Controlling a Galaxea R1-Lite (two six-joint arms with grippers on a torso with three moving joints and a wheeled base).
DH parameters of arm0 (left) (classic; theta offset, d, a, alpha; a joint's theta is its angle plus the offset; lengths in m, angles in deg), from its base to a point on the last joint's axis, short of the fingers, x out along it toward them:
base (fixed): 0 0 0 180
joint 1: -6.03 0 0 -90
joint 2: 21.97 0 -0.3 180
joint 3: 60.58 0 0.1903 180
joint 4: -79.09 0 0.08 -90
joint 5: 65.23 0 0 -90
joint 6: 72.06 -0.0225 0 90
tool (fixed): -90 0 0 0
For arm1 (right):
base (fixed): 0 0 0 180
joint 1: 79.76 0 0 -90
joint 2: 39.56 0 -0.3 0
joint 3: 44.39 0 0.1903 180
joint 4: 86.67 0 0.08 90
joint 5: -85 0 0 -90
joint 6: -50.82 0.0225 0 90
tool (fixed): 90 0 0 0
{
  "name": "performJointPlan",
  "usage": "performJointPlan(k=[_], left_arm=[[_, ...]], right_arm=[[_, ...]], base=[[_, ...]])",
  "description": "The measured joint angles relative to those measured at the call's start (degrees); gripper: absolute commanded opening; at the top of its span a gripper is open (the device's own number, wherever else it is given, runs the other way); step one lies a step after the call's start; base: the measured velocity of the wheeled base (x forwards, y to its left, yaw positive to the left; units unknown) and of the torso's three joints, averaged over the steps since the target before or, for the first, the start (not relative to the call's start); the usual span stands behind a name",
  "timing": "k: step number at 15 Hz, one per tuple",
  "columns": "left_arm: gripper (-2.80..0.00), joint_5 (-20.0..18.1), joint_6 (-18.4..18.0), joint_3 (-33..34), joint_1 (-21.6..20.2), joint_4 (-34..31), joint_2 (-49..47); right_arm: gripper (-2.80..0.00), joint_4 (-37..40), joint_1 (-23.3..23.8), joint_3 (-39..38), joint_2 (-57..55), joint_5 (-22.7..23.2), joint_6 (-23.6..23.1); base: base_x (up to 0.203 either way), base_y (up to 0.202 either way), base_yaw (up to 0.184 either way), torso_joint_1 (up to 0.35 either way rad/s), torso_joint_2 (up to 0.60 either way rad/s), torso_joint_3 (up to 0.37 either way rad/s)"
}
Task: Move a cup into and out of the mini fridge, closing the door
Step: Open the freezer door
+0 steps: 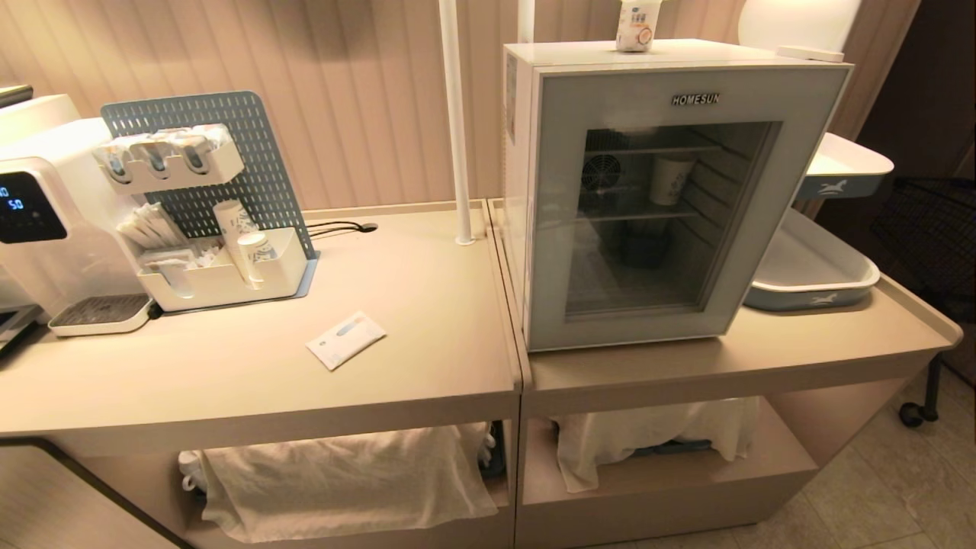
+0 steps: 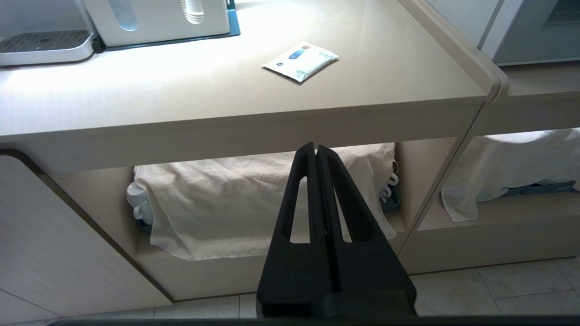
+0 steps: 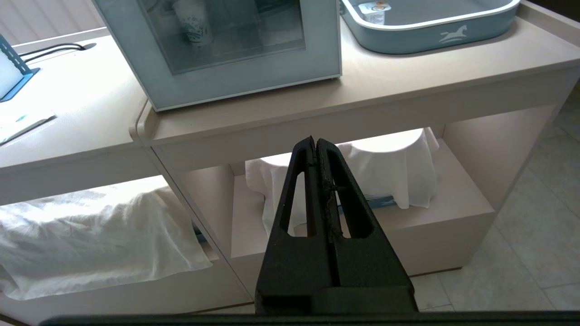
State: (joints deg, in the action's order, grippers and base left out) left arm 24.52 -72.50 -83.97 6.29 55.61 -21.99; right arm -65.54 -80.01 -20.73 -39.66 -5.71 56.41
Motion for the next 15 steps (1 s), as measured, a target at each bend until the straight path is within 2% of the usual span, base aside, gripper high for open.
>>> performJointPlan(k=[15], left_arm=[[-2.80,0.03,-0.05,0.00,0.00,-0.13,0.00]], right_arm=[[-2.80,-0.03,0.00,-0.05,0.00,0.00,0.20]], base=[[0.000,0.000,0.000,0.000,0.00,0.000]])
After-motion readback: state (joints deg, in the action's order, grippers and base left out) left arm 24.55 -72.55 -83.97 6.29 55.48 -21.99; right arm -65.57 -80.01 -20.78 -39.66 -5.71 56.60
